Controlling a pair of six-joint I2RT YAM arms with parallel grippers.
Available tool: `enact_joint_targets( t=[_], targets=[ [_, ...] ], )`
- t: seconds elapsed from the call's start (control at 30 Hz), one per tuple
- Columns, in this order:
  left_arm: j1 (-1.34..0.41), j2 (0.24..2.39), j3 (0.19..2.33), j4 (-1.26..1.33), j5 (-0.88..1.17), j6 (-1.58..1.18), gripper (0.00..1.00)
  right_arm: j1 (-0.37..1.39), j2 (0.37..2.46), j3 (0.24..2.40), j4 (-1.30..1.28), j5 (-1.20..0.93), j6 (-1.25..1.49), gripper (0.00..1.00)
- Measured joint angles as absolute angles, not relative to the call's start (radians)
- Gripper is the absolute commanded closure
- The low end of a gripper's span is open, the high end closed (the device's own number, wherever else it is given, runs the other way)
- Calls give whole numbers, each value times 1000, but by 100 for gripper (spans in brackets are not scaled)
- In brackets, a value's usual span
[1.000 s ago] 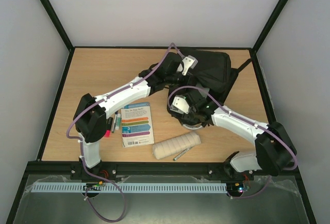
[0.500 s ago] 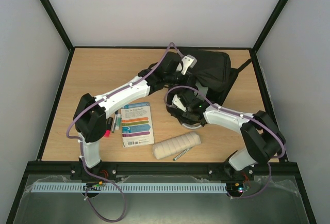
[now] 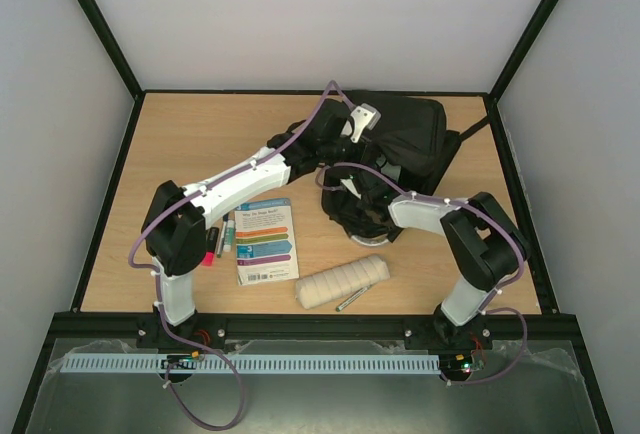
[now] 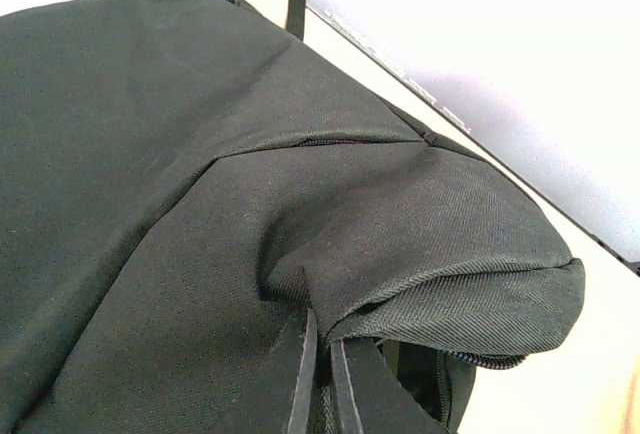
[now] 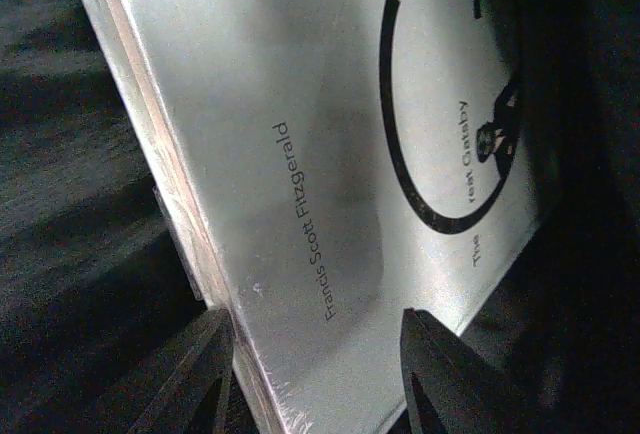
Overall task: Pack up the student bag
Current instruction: Place the book in the student bag.
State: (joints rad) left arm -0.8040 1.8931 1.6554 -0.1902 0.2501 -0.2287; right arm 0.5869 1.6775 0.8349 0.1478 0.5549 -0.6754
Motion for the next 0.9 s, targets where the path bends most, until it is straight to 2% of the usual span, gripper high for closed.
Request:
enact_joint_targets(
  t=[0.2, 0.37, 0.5, 0.63, 0.77, 0.9],
  targets=[
    [-804, 1893, 1655, -177, 242, -227, 98, 580, 1687, 834, 203, 580, -683, 51],
    [-807, 1893, 1655, -185, 247, -226, 97, 580, 1656, 821, 148, 501, -668, 50],
    [-812, 1895, 1656, -204, 266, -228, 98, 583, 1536, 801, -12, 382, -644, 47],
    [-811, 1924, 1697, -233, 299, -233, 97, 590, 1315, 774, -192, 233, -619, 47],
    [-810, 1959, 1721, -237, 323, -239, 86, 598, 1121, 785, -343, 92, -587, 46],
    [-810, 1986, 1721, -230, 360, -257, 57, 599, 991, 809, -487, -51, -559, 47]
  ],
)
